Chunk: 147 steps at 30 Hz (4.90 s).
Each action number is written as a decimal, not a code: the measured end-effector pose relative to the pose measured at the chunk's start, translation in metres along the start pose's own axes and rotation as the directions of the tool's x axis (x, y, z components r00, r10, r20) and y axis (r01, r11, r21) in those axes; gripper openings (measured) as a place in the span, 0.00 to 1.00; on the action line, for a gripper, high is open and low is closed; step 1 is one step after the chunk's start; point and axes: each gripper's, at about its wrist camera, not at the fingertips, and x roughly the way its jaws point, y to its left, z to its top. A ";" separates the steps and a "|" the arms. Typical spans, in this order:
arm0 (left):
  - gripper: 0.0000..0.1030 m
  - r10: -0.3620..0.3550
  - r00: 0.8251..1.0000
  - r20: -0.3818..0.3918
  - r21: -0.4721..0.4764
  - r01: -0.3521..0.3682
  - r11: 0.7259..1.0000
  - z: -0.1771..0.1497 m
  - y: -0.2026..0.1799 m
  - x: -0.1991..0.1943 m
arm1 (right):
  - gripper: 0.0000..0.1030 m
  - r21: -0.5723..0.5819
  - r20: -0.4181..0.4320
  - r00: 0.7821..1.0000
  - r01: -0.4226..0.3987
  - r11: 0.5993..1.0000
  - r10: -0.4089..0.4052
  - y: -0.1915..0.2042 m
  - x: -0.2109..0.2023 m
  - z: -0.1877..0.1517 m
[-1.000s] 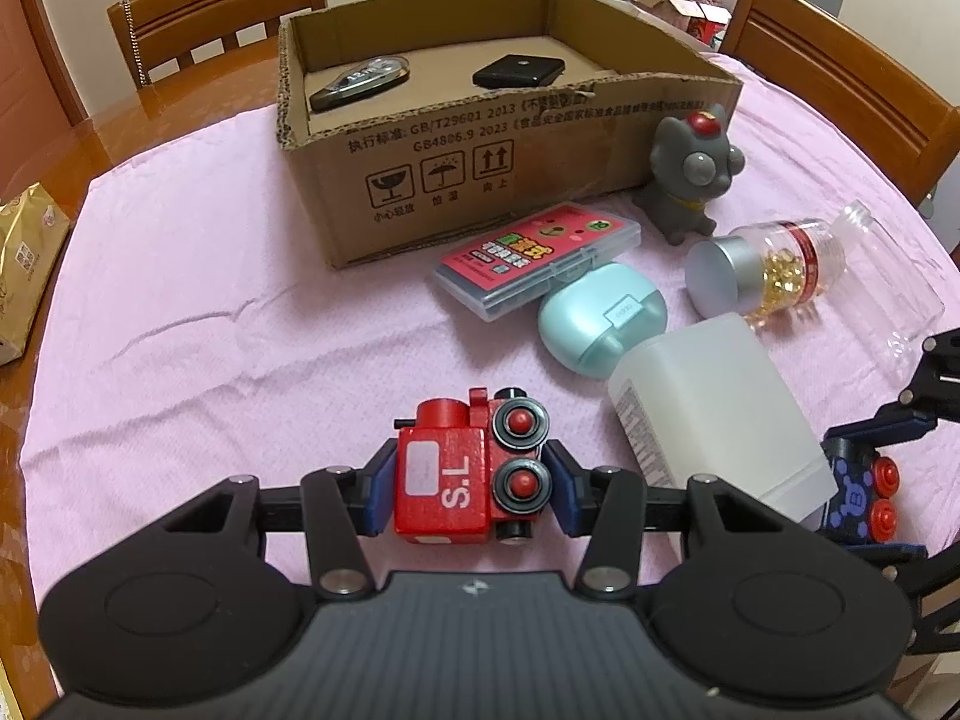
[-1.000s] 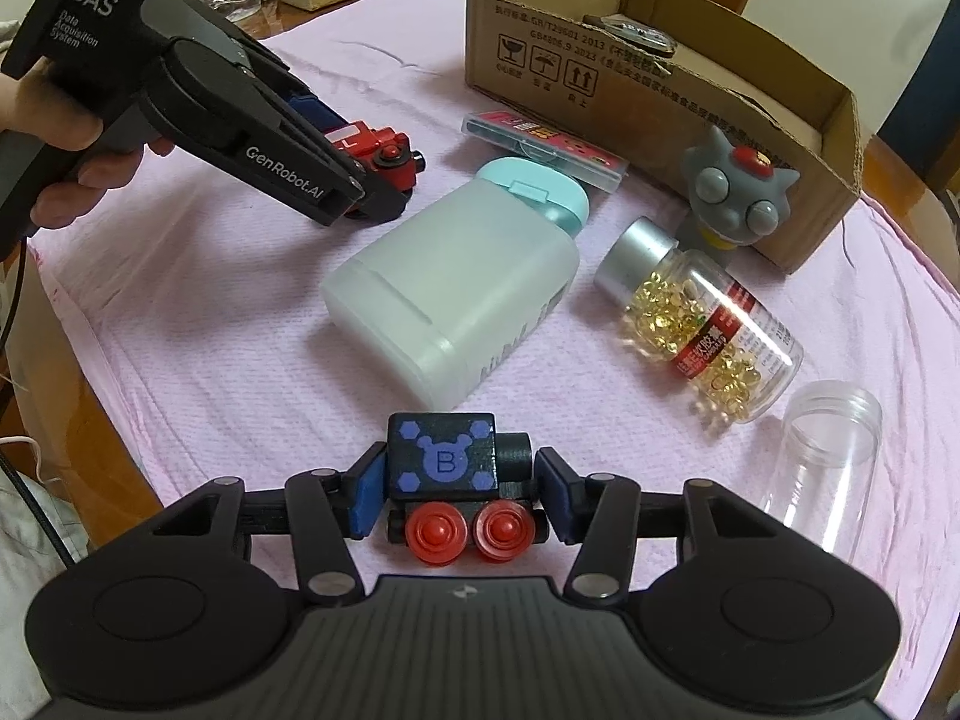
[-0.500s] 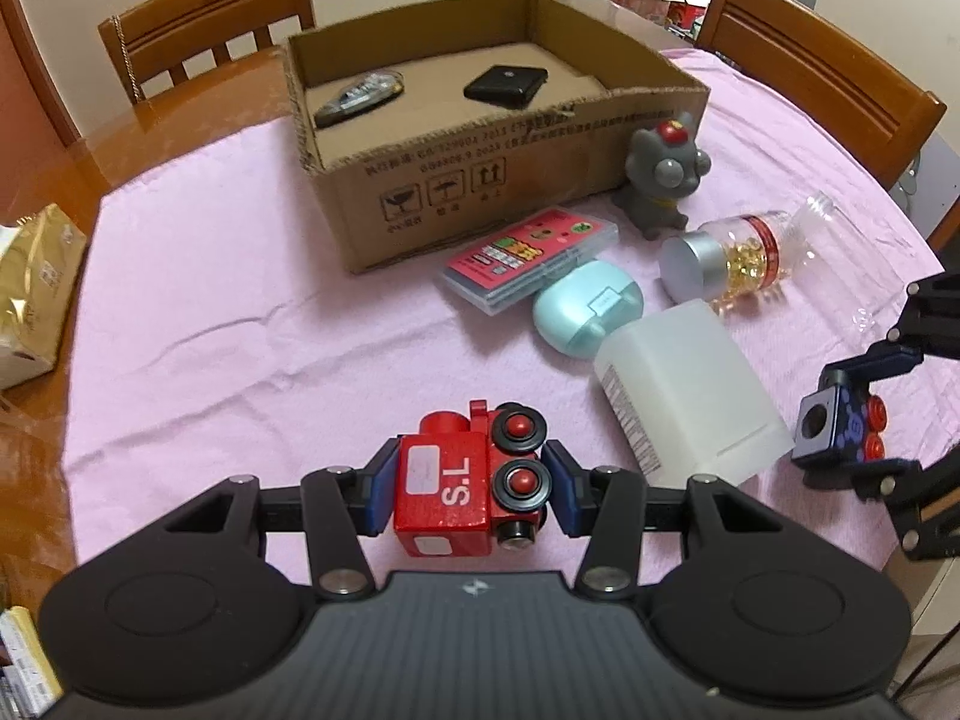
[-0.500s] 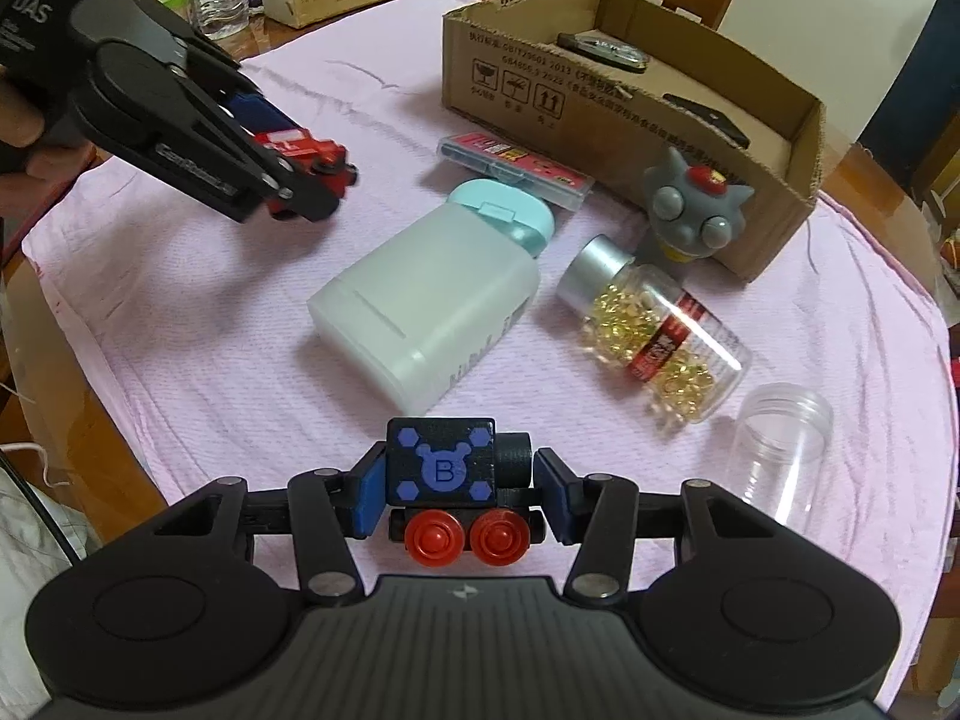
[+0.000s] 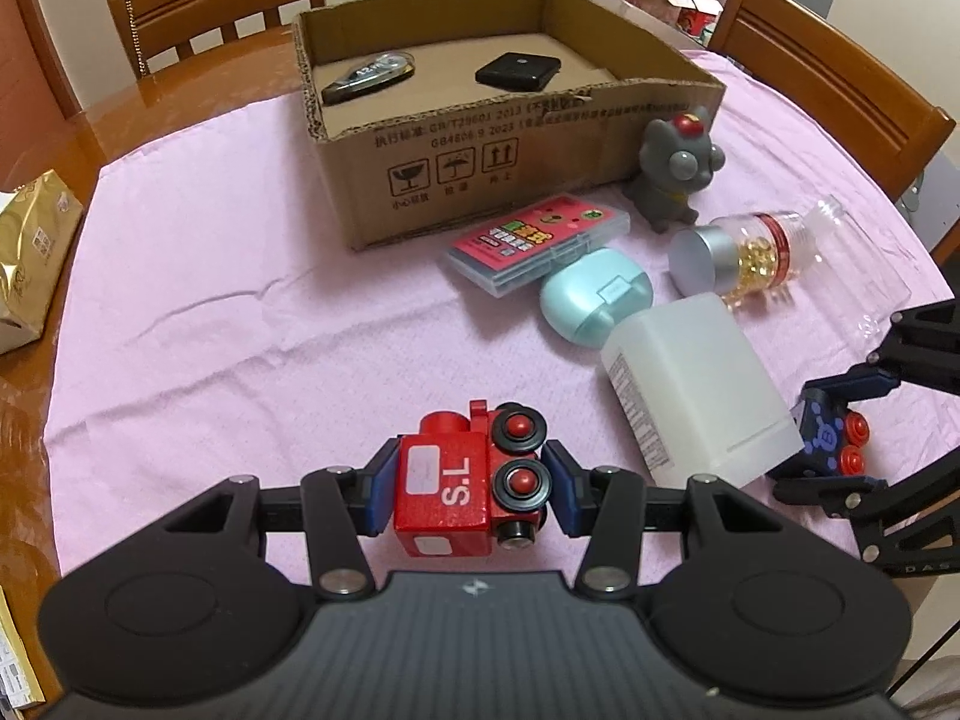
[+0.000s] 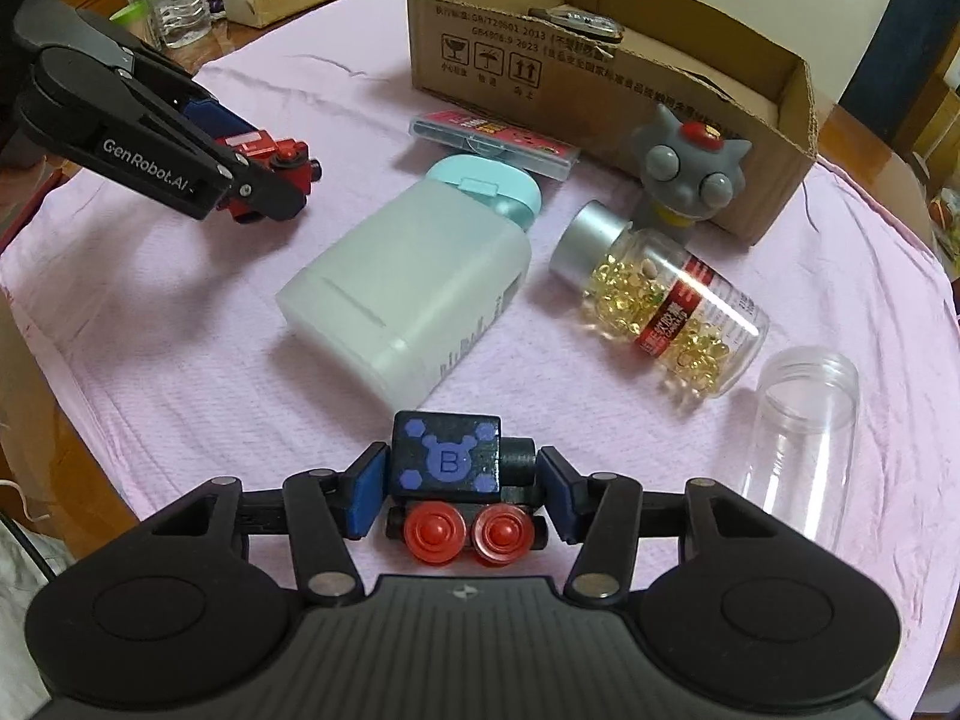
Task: Organize rigid objects
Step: 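Lower the red train into the box with the left tool while the right tool carries the blue train, then release the blue train into the box and move both tools back to the cloth, then grasp the white plastic box with the left tool while the right tool grasps the clear jar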
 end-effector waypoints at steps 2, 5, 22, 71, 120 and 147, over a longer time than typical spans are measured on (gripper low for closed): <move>0.47 -0.001 1.000 0.002 0.005 0.001 1.000 0.001 0.000 -0.002 | 0.57 -0.001 0.008 1.000 -0.001 1.000 0.001 0.001 0.001 0.000; 0.47 -0.005 1.000 0.006 0.017 0.005 1.000 0.003 0.001 -0.009 | 0.54 0.003 0.004 1.000 -0.015 1.000 0.015 0.000 0.002 0.001; 0.47 -0.010 0.991 0.134 0.076 0.000 0.997 0.071 0.001 -0.062 | 0.54 -0.068 0.101 0.995 0.000 0.998 0.007 -0.021 -0.059 0.042; 0.97 0.160 0.965 0.208 -0.225 -0.112 0.968 0.098 0.041 -0.038 | 1.00 -0.094 0.198 0.980 0.042 0.995 -0.022 -0.135 -0.007 0.201; 0.99 0.072 0.992 0.099 -0.045 -0.068 0.997 0.007 -0.106 0.005 | 1.00 0.280 0.165 0.958 0.184 0.942 -0.236 -0.086 -0.066 -0.030; 0.99 0.217 0.976 -0.029 -0.241 -0.218 0.946 -0.030 -0.059 0.007 | 1.00 -0.097 -0.033 0.979 -0.202 0.975 0.200 -0.150 -0.010 0.018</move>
